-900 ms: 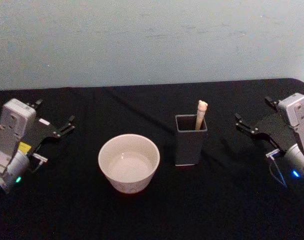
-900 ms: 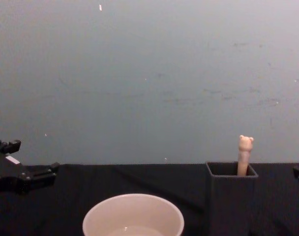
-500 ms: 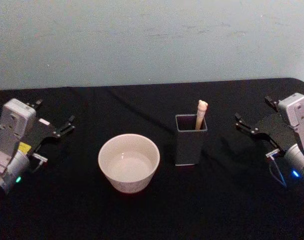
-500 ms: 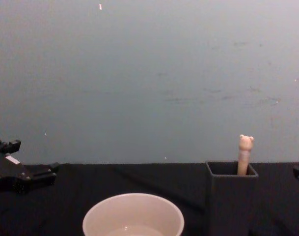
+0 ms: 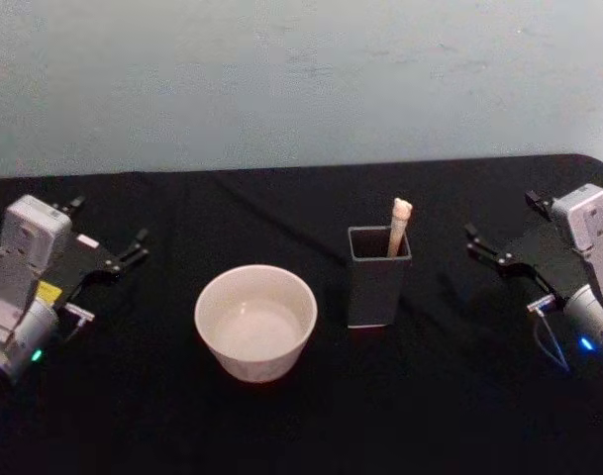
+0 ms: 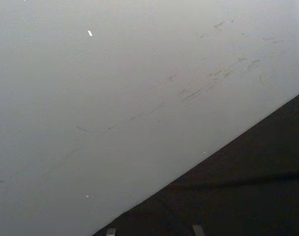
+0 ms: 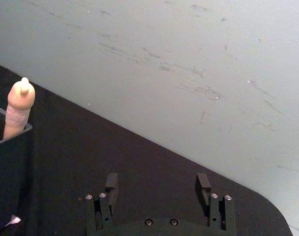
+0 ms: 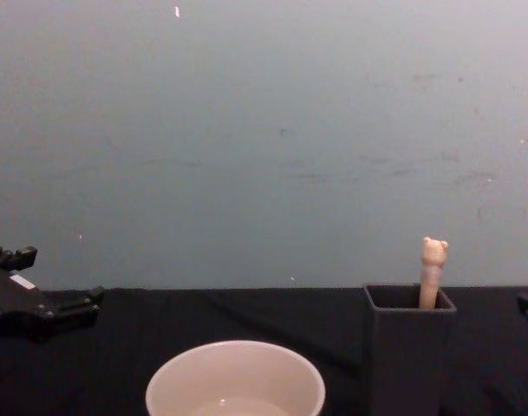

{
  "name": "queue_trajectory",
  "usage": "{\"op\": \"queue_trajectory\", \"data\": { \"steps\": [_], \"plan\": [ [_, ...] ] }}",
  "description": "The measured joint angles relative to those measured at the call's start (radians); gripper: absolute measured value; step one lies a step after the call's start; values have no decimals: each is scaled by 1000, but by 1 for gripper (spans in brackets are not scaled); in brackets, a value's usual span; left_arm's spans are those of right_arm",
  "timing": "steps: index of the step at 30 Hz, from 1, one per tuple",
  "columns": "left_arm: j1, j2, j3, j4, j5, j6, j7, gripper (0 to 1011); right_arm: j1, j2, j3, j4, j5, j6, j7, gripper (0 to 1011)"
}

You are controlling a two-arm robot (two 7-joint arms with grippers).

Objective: Pick up the stirring spoon with one hand, stir inside the cup, then place it back in its original position.

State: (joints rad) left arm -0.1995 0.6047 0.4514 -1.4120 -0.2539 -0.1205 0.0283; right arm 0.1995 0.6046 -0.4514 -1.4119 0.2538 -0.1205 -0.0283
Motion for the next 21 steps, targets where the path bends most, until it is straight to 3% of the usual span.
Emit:
{"op": "queue_trajectory", "data": {
  "steps": [21],
  "plan": [
    [0,0,0,0,0,0,0,1001,0,0,0,0,0,0,0,1002]
  ]
}}
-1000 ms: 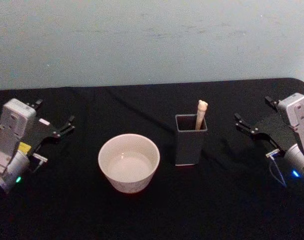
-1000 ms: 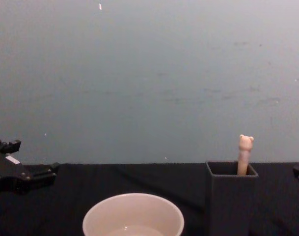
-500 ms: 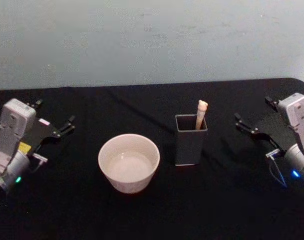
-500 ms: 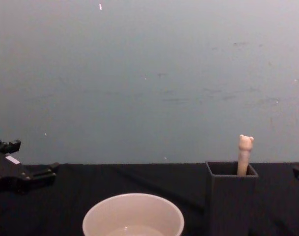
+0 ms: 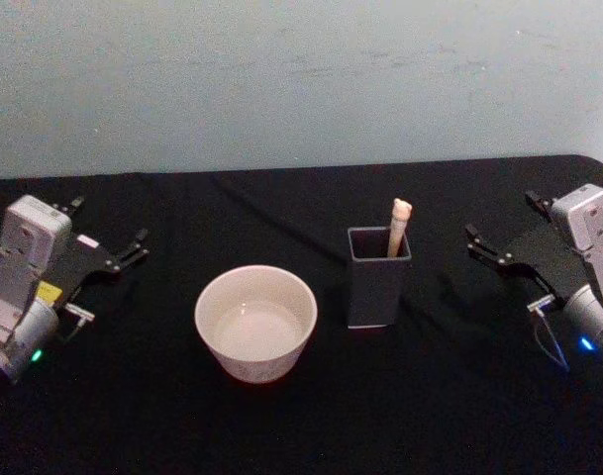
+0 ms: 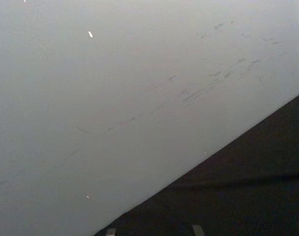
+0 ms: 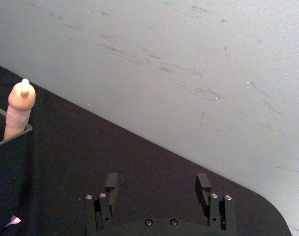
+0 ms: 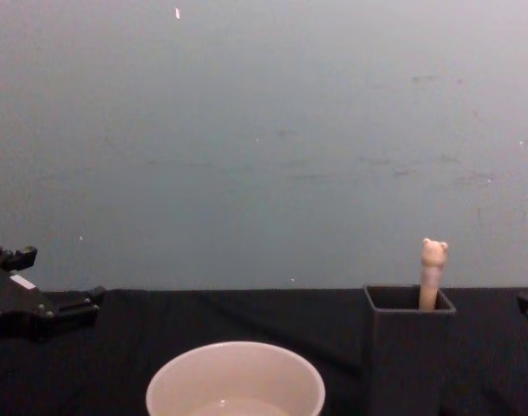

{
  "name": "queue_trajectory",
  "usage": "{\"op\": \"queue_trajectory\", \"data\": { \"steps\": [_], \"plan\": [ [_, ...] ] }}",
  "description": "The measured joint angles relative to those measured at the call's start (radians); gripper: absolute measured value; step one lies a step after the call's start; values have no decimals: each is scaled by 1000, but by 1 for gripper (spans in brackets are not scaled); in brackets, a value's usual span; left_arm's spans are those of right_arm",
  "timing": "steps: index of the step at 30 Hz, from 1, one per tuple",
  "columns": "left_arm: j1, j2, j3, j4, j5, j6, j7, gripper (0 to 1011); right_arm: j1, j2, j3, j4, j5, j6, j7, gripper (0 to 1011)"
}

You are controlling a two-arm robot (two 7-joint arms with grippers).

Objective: Pick up the stirring spoon with one hand, stir inside the cup, then place it back in its original position.

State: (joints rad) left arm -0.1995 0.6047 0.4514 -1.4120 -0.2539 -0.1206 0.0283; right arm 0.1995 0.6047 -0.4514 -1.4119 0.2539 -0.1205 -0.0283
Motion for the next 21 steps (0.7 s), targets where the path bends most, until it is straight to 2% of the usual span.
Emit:
{"op": "queue_trajectory", "data": {
  "steps": [7,11,14,17,18,19,21],
  "plan": [
    [0,0,0,0,0,0,0,1001,0,0,0,0,0,0,0,1002],
    [0,0,0,0,0,0,0,1002,-12,-1,16,-16,17,2,25,1002],
    [0,0,0,0,0,0,0,1001,-36,5,38,-53,56,17,59,1002],
    [0,0,0,0,0,0,0,1001,-74,16,70,-113,123,48,105,1002],
    [0,0,0,0,0,0,0,1001,-74,16,70,-113,123,48,105,1002],
    [0,0,0,0,0,0,0,1001,-92,22,83,-141,156,65,128,1002],
    [0,0,0,0,0,0,0,1001,-107,27,95,-166,186,81,154,1002]
  ]
}}
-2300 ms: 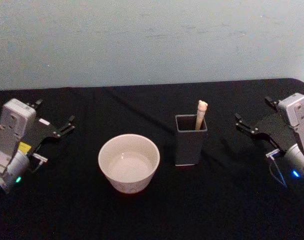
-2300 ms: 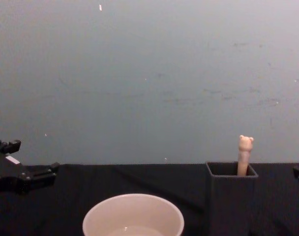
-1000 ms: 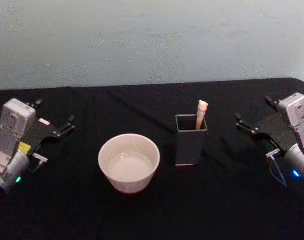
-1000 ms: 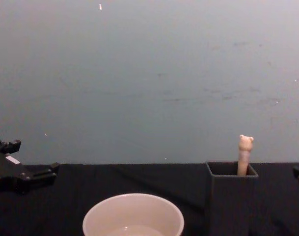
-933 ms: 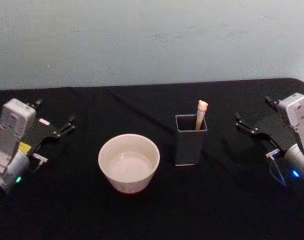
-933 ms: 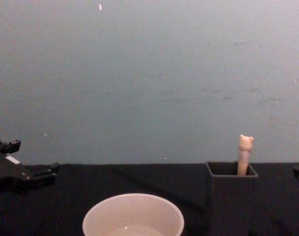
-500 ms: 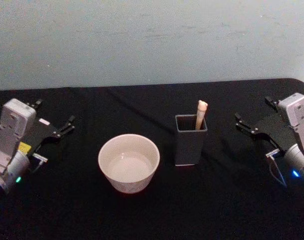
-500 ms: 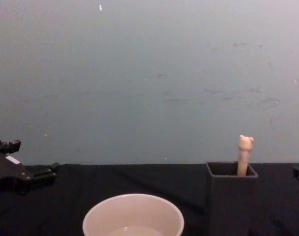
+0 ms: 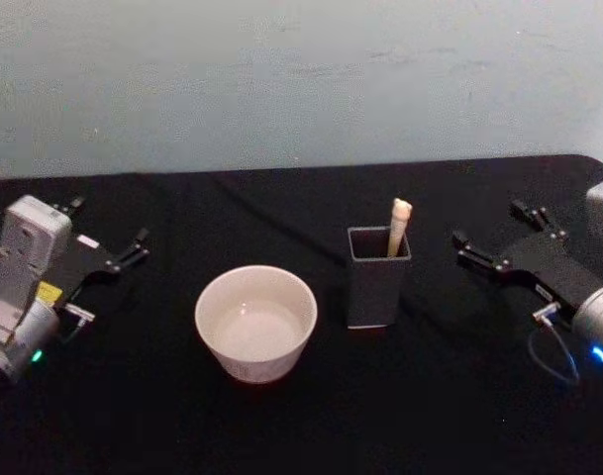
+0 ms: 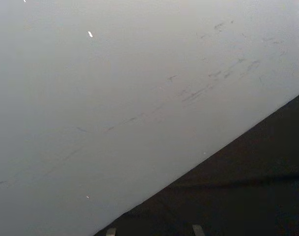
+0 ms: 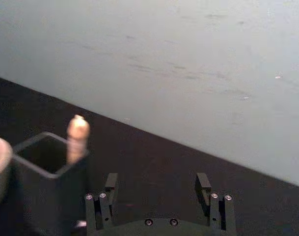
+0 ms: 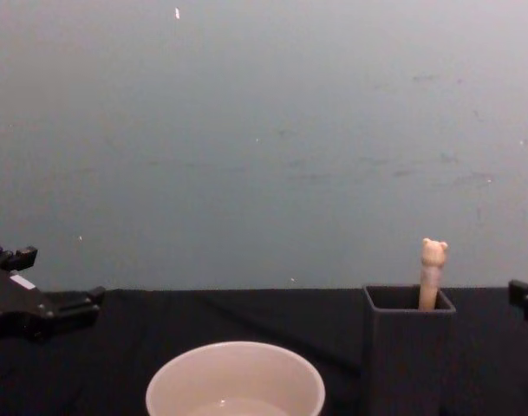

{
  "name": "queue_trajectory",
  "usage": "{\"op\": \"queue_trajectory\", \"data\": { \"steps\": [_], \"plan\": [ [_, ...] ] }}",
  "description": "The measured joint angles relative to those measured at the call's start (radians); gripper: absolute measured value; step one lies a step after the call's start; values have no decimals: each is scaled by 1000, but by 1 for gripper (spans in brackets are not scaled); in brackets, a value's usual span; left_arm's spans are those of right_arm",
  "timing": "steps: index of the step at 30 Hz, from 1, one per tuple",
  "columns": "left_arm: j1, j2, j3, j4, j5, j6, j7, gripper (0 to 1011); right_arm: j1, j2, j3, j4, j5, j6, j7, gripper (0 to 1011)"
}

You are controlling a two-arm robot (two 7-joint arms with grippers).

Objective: Pick up the stirring spoon with one hand, stir inside the cup, then place it back in its original position.

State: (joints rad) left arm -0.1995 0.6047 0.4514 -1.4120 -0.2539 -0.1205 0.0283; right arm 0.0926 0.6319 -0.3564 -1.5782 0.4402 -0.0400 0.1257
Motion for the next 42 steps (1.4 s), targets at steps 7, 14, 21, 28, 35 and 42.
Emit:
{"op": "queue_trajectory", "data": {
  "steps": [7,14,21,28,35,42],
  "plan": [
    [0,0,0,0,0,0,0,1001,-35,16,34,-66,141,65,158,1002],
    [0,0,0,0,0,0,0,1001,17,-19,16,-24,175,106,254,1002],
    [0,0,0,0,0,0,0,1001,98,-80,-16,59,147,113,292,1002],
    [0,0,0,0,0,0,0,1001,167,-138,-33,140,117,107,315,1002],
    [0,0,0,0,0,0,0,1001,208,-171,-44,190,95,97,333,1002],
    [0,0,0,0,0,0,0,1001,218,-179,-48,199,80,87,346,1002]
  ]
}}
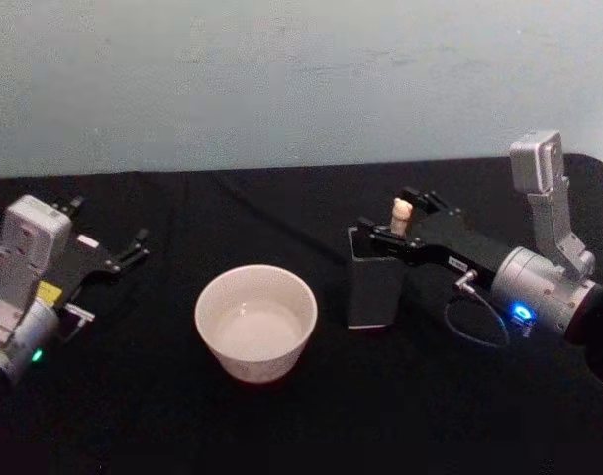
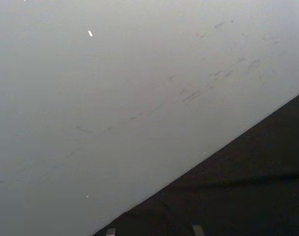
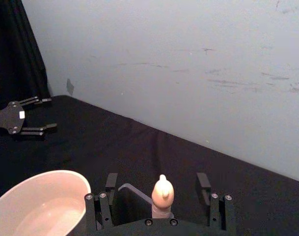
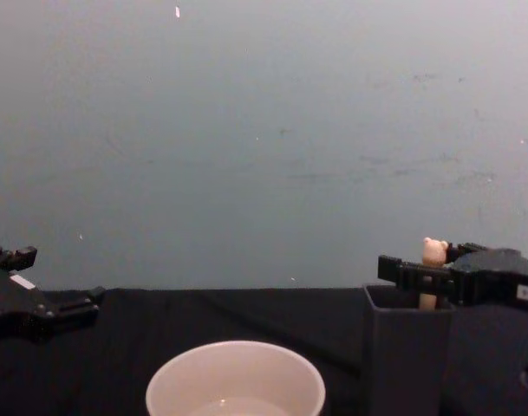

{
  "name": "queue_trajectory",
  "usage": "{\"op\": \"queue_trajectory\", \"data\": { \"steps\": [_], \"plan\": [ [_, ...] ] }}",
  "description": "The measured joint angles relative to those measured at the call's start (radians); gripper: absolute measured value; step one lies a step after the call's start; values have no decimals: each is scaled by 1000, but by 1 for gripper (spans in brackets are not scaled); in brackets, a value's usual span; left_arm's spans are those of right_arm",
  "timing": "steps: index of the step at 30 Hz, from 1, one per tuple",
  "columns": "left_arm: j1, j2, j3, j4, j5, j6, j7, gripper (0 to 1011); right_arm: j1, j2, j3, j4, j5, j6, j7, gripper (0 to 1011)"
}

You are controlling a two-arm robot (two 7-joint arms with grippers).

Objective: Pick up the stirring spoon with one hand, stir inside the cup, then place it back in its original position.

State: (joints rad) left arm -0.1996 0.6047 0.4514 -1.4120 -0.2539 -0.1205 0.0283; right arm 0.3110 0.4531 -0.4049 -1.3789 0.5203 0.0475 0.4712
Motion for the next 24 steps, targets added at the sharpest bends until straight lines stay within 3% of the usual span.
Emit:
{"op": "queue_trajectory", "data": {
  "steps": [11,19,24],
  "plan": [
    [0,0,0,0,0,0,0,1001,0,0,0,0,1,1,-2,986],
    [0,0,0,0,0,0,0,1001,-1,0,1,0,3,2,-3,816],
    [0,0,0,0,0,0,0,1001,-1,0,1,0,3,2,-4,650]
  ]
}}
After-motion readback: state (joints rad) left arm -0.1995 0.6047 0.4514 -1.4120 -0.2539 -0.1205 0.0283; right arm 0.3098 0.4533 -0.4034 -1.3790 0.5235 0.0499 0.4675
